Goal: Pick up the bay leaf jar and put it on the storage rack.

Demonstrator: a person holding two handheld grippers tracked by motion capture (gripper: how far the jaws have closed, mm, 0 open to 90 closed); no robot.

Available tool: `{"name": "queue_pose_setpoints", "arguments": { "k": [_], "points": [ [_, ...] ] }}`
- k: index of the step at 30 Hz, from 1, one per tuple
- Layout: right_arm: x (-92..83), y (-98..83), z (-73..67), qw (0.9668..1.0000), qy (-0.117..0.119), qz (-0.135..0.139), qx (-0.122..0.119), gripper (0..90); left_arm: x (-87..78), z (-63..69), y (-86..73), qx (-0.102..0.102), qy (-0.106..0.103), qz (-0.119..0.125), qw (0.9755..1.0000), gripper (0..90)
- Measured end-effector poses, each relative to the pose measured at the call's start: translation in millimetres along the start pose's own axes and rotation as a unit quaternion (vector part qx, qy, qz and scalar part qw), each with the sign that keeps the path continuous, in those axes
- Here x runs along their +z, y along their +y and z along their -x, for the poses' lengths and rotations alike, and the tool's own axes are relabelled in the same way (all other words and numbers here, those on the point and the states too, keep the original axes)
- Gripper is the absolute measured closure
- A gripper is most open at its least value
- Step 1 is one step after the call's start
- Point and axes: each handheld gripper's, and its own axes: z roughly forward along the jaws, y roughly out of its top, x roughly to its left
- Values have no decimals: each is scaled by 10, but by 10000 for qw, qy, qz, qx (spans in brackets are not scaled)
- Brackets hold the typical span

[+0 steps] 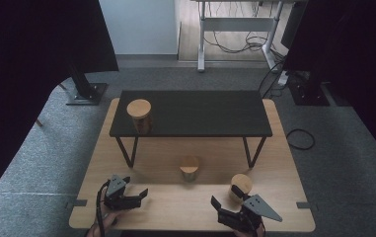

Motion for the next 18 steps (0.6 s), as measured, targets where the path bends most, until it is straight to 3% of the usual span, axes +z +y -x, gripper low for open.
{"name": "queue_pose_setpoints", "arguments": {
  "k": [18],
  "points": [
    [411,-2,-191,9997,-38,-153,-185,119,4,5,3,22,77,22,10000,89]
  ]
}}
